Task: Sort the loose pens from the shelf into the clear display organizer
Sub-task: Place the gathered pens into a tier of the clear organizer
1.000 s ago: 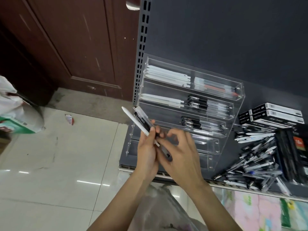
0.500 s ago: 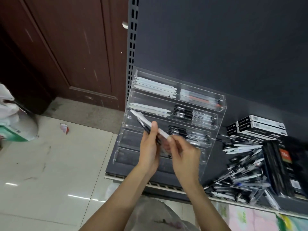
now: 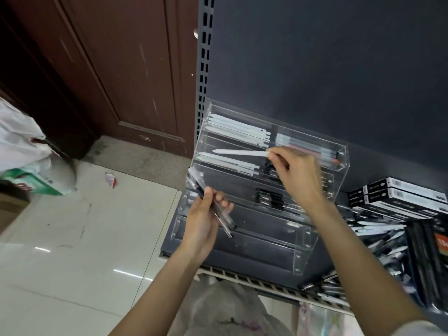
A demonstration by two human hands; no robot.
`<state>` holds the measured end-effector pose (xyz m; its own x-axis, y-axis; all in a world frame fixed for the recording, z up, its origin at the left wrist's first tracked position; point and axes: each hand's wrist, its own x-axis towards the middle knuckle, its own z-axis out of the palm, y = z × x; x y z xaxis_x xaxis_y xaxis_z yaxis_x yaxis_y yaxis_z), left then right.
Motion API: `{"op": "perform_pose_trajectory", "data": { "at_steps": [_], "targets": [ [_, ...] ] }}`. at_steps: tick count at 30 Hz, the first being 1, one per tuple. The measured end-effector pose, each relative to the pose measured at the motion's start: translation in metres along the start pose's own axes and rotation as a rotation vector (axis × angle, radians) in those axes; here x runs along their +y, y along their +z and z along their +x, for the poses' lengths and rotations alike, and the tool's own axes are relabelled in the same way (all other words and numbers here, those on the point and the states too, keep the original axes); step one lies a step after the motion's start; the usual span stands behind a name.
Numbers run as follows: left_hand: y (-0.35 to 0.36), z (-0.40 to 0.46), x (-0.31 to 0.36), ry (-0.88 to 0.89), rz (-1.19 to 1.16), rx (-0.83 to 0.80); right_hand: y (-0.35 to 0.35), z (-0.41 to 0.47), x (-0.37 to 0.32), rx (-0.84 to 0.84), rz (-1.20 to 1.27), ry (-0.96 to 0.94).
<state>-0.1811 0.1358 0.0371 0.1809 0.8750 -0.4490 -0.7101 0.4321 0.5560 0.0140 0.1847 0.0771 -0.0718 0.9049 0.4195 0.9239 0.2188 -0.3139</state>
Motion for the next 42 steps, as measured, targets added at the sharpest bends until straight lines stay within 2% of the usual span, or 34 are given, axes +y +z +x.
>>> {"op": "perform_pose_trajectory", "data": {
  "at_steps": [6,9,15,22,31,33,36,37,40,42],
  "targets": [
    [-0.006,0.005,0.007,-0.017,-0.032,0.004,0.018,0.029,-0.003,-0.307,-0.444,-0.252],
    [-0.007,0.007,0.008,-0.022,-0.006,0.004,0.019,0.038,-0.012,-0.438,-0.647,-0.272],
    [-0.009,0.011,0.007,-0.031,0.004,0.006,0.021,0.037,-0.021,-0.563,-0.778,-0.280],
    [-0.013,0.013,0.007,-0.040,0.010,-0.027,0.024,0.044,-0.022,-0.614,-0.701,-0.211],
    [-0.010,0.011,0.010,-0.104,-0.033,-0.059,0.017,0.037,-0.026,-0.495,-0.415,-0.087],
    [-0.008,0.010,0.010,-0.110,-0.050,-0.075,0.009,0.034,-0.033,-0.409,-0.328,-0.079],
    [-0.002,0.008,0.009,-0.106,-0.066,-0.090,-0.008,0.018,-0.054,-0.196,-0.044,-0.015],
    [0.001,0.008,0.009,-0.105,-0.078,-0.088,-0.012,0.008,-0.062,-0.185,0.043,0.032],
    [0.007,0.006,0.007,-0.103,-0.101,-0.103,-0.007,-0.030,-0.083,-0.289,0.115,0.156],
    [0.009,0.003,0.005,-0.114,-0.091,-0.124,0.002,-0.051,-0.086,-0.283,0.173,0.236]
  ]
}}
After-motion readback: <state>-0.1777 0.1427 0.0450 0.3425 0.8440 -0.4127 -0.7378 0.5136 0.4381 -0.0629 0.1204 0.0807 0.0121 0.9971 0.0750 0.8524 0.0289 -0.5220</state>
